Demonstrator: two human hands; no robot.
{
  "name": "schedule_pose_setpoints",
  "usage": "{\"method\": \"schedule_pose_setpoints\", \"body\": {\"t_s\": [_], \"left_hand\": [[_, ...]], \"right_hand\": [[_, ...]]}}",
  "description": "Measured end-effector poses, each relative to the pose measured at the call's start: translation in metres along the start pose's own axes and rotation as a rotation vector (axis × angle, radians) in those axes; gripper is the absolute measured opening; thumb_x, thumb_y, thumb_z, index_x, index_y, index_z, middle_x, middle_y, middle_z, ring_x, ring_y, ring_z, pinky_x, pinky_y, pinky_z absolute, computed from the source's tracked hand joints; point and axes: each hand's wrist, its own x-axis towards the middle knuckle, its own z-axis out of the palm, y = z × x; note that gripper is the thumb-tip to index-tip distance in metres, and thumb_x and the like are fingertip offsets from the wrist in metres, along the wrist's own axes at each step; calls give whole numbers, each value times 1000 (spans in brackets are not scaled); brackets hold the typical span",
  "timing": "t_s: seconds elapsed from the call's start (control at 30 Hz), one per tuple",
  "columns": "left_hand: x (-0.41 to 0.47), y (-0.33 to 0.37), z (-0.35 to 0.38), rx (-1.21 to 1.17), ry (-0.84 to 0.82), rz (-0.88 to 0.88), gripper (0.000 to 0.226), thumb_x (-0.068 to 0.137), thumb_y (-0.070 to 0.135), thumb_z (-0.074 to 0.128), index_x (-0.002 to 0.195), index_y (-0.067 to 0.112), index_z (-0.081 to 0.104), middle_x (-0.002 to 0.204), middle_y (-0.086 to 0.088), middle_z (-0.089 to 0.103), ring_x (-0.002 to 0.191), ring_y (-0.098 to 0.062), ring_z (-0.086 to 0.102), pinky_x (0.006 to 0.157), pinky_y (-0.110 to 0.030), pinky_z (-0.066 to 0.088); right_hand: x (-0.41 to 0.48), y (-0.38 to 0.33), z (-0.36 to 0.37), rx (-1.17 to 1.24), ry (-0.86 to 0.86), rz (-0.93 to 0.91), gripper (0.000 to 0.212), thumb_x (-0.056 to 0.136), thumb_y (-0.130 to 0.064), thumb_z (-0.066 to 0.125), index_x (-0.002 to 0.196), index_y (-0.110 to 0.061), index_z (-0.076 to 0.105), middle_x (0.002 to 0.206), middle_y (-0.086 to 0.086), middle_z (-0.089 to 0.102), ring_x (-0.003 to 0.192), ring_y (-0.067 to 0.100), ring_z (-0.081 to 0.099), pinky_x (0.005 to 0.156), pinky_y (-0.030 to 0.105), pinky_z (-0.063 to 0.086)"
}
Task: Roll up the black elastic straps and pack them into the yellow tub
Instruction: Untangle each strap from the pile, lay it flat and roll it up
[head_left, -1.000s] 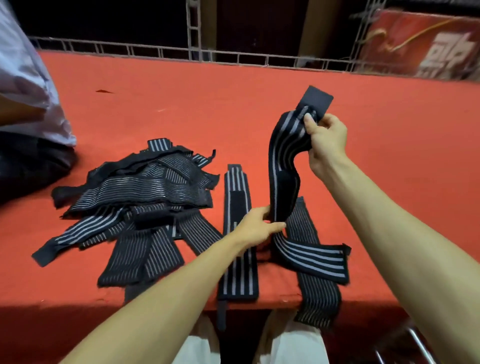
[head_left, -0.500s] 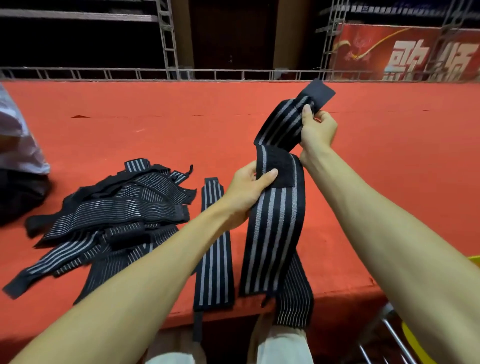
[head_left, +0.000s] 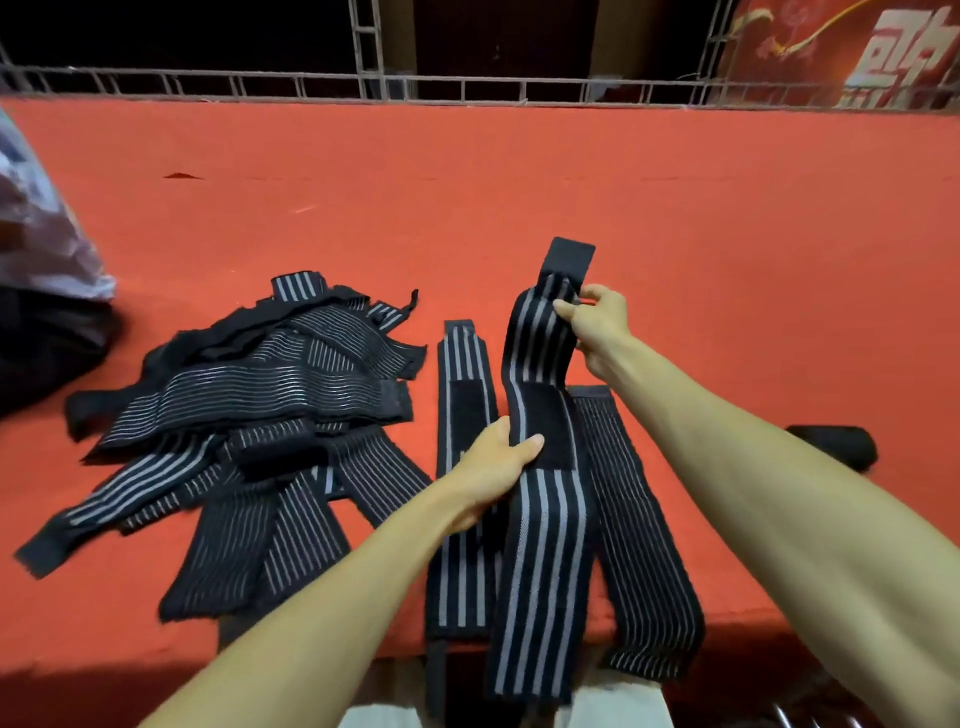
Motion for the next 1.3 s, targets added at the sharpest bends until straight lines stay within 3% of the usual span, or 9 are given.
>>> {"method": "schedule_pose_setpoints", "body": {"t_s": [0.1, 0.17, 0.43, 0.53, 0.73, 0.83, 0.97, 1.13, 1.3], "left_hand": [[35, -29, -6, 115, 11, -32, 35, 79, 55, 54, 108, 36, 58, 108, 13, 70, 109, -15, 63, 113, -53, 29], [49, -36, -8, 185, -4, -54, 30, 82, 53, 50, 107, 37, 56, 110, 16, 68, 113, -14, 60, 115, -53, 25], [97, -37, -6, 210, 148, -72, 23, 101, 32, 45, 119, 17, 43, 114, 3, 56, 105, -15, 53, 104, -43, 38], [94, -34, -5, 241, 154, -67, 35, 101, 30, 46, 130, 12, 38, 116, -1, 55, 95, -10, 54, 91, -33, 46], [71, -32, -9, 181, 129, -65, 64, 97, 38, 52, 151, 25, 21, 134, 8, 49, 106, -6, 56, 101, -31, 43], [47, -33, -22, 242, 158, -3, 51, 97, 25, 53, 145, 21, 34, 120, 2, 58, 82, -8, 62, 71, -21, 50], [9, -45, -48, 509, 330, 119, 28, 91, 6, 53, 118, 13, 58, 97, -1, 58, 80, -12, 55, 79, -23, 43], [-38, -52, -60, 789, 317, -5, 15, 94, 21, 53, 106, 13, 50, 102, -8, 62, 101, -27, 57, 78, -31, 38], [-65, -46, -51, 874, 235, -150, 44, 89, 43, 62, 113, 9, 48, 110, -9, 59, 98, -26, 61, 78, -34, 48]], "right_hand": [[33, 26, 19, -97, -24, -19, 19, 87, -1, 66, 85, -20, 62, 95, 4, 65, 88, 21, 62, 80, 36, 54], [55, 44, 31, -173, -32, -26, 16, 88, -3, 66, 100, -14, 67, 98, 3, 65, 92, 19, 62, 90, 38, 53], [116, 89, 61, -330, 28, -13, 21, 89, -8, 66, 110, -8, 68, 111, 8, 69, 101, 21, 63, 94, 36, 50], [122, 99, 63, -367, 4, 67, 32, 89, -12, 67, 120, -8, 62, 119, 10, 66, 112, 23, 61, 98, 36, 48], [72, 84, 31, -572, -127, 46, 47, 88, -14, 66, 134, -11, 52, 133, 7, 57, 123, 23, 53, 104, 33, 41], [34, 76, 6, -649, -200, -3, 26, 85, -13, 69, 111, -14, 64, 114, 5, 67, 108, 21, 62, 99, 37, 48], [-26, 60, -28, -748, -277, -61, 12, 86, -3, 59, 78, -9, 66, 65, 5, 70, 54, 8, 67, 61, 17, 53], [-88, 43, -57, -852, -433, 84, 28, 95, -18, 60, 76, 1, 67, 66, 13, 72, 51, 20, 69, 49, 23, 53], [-124, 45, -63, -827, -542, 327, 43, 83, -31, 75, 92, 9, 64, 81, 16, 71, 51, 23, 68, 60, 33, 61]]}}
